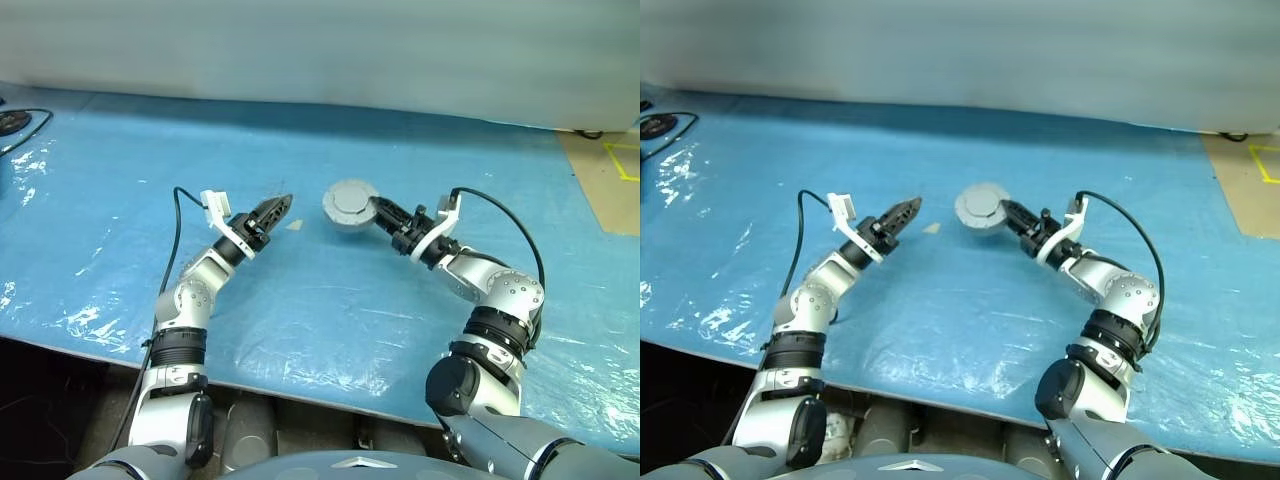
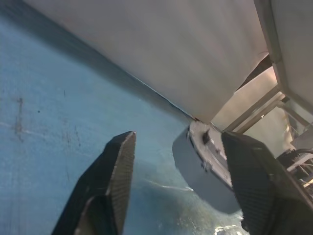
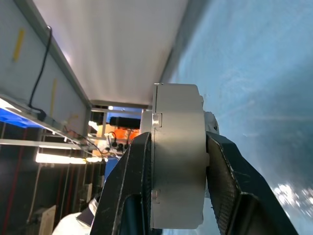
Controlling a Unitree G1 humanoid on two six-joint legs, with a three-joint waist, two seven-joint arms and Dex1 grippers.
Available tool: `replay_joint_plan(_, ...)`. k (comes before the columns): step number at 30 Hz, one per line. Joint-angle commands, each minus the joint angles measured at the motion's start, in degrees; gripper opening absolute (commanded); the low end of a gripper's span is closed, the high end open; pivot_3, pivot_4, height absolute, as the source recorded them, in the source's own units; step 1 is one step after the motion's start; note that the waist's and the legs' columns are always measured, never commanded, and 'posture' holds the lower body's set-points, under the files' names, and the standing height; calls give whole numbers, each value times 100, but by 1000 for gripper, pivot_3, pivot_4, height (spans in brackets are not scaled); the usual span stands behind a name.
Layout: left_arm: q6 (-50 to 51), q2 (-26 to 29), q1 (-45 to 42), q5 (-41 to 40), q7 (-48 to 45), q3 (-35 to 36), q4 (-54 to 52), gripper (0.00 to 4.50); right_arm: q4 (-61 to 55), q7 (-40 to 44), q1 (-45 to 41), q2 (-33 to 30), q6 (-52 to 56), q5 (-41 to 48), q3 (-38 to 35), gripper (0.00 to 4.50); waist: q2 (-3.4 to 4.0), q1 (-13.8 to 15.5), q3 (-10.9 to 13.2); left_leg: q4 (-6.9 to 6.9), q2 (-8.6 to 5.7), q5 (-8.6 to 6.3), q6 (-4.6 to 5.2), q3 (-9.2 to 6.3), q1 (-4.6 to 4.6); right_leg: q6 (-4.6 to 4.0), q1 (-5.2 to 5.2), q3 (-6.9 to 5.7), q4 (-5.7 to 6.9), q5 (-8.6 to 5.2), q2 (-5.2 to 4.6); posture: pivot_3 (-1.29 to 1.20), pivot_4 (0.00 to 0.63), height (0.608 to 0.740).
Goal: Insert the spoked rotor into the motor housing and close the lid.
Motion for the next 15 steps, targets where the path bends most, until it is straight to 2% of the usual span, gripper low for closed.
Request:
replay_joint_plan(1,240,-247,11,-423,256,69,-471,4347,75,47,-261,-103,-219,585,-39,1203,0,4,0,0,0,0,0,0,-2,5,0,-1,0,3,1,0,150,740)
replay_joint_plan(2,396,-364,-10,-585,436,123,-511,4468,102,20,-266,-118,-269,648,-21,1203,0,6,1,0,0,0,0,-1,-4,6,0,-2,-1,4,1,0,150,740)
replay_joint_plan(9,1006,-786,-174,-1274,1084,308,-543,4468,254,-8,-274,-105,-458,938,261,1203,-2,-15,2,2,0,0,1,-1,-3,8,-1,-1,1,5,4,0,150,740)
replay_joint_plan(15,978,-917,-194,-1321,1297,291,-454,4468,238,154,-349,-218,-433,1143,579,1203,-2,-7,2,3,0,1,2,-3,-5,10,-1,-1,-1,6,6,0,150,740)
